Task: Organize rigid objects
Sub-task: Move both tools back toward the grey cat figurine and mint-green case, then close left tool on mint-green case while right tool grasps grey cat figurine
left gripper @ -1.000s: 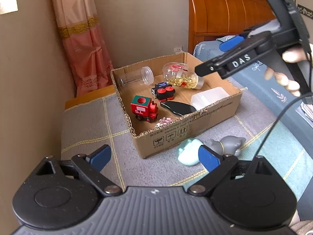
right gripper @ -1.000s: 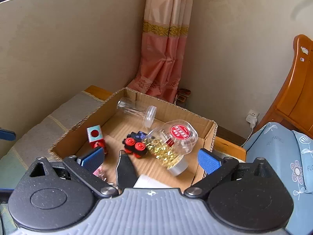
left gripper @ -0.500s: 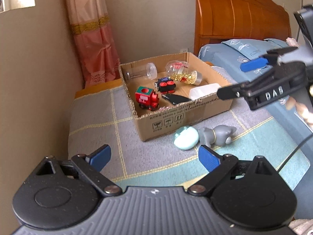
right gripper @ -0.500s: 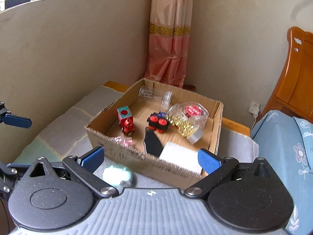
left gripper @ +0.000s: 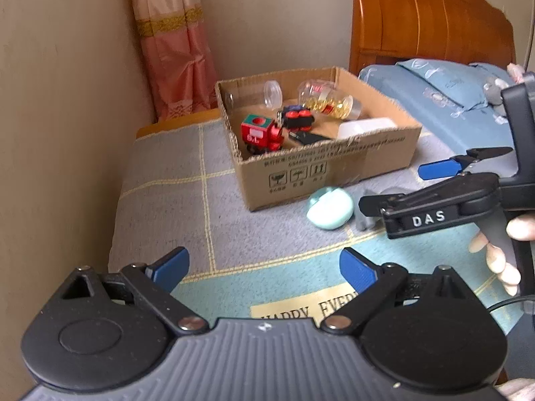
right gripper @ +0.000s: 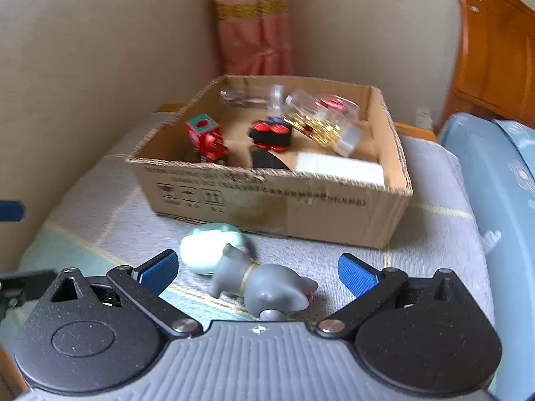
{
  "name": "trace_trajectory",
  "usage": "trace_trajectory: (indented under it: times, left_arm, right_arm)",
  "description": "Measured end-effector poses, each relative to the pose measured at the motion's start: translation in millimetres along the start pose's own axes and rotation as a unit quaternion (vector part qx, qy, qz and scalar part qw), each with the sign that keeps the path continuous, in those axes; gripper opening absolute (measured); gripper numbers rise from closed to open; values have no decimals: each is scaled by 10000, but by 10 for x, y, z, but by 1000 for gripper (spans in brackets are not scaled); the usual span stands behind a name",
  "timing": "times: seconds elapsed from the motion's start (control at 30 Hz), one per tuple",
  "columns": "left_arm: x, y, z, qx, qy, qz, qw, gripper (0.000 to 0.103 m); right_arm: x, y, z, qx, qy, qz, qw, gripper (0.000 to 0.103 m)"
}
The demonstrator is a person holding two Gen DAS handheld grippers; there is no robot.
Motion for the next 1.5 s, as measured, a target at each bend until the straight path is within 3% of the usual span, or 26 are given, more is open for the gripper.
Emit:
trace_trajectory:
  times: [0.23,0.53,0.73,0.97,1.27,1.5]
  left_arm:
    - [111,-37,-77,-95,79,-54,9999,96]
    - [246,-120,-136,-105,170,-198,9996,96]
    - [396,-235,-37,-75,9,-331,9994,96]
    - [784,-420,166,-382,47,-456,9982,96]
    - [1272,-516,26,-652,358,-178,9971,96]
    - [1180,-400,-130,-493,437,-63,9978,97]
  right_arm:
    - [150,-82,-227,190,152,-204,9995,103]
    - [5,-387,-535,289,335,-344,9984,103]
    - [-62,-384,-657,-406,223,-213,9987,103]
    - [-72,-395,-659,-457,119,-90,9988,103]
    - [-104,-374,-681,-514,36,-20,9987,103]
    - [-112,-382,-692,-574,-29,70,9983,103]
Point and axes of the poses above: each gripper's, at about its wrist camera, not at the fingertips, and x roughly the way its jaws point, y to its left, z to its top, the point moved 10 cm from there along x, roughly the way its jaws point, and after that the axes turned 11 degrees about -y, right-handed, at the moved point
